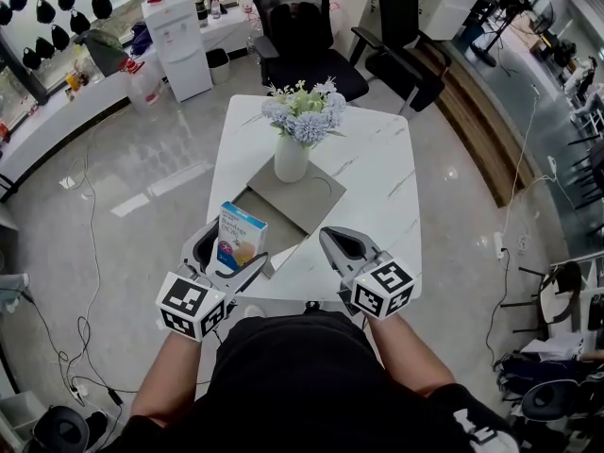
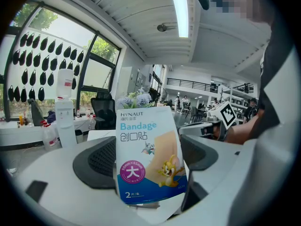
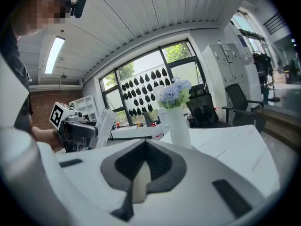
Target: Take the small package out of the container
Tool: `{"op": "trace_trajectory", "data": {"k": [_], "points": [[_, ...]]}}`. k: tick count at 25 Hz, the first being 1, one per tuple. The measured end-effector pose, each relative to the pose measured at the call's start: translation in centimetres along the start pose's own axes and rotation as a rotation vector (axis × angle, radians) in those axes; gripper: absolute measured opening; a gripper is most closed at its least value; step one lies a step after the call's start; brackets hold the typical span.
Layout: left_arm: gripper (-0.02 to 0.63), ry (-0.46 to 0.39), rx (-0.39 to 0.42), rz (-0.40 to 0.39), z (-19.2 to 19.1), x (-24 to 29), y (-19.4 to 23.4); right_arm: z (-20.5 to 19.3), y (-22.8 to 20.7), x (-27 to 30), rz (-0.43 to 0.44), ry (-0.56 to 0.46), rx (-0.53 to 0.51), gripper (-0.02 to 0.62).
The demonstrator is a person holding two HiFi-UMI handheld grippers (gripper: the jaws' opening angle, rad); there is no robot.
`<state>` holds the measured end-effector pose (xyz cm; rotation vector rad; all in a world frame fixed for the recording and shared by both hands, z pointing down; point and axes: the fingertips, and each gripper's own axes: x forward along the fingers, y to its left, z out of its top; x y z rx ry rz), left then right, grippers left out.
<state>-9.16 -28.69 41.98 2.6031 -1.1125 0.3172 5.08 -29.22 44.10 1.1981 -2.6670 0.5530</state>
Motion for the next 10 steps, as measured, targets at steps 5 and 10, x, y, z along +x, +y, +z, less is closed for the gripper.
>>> {"op": "trace_trajectory", "data": {"k": [5,10], "points": [[0.43,0.006,-0.003,0.002,-0.44,0.45,0.13,-0.44,-0.4,0.1,-0.002,0.003,0.003,0.0],[0.43,0.012,-0.005,0.001,-0.68,0.58,0.13,-0.39,-0.61,-0.01,-0.005,0.0,0.001,0.0]]}}
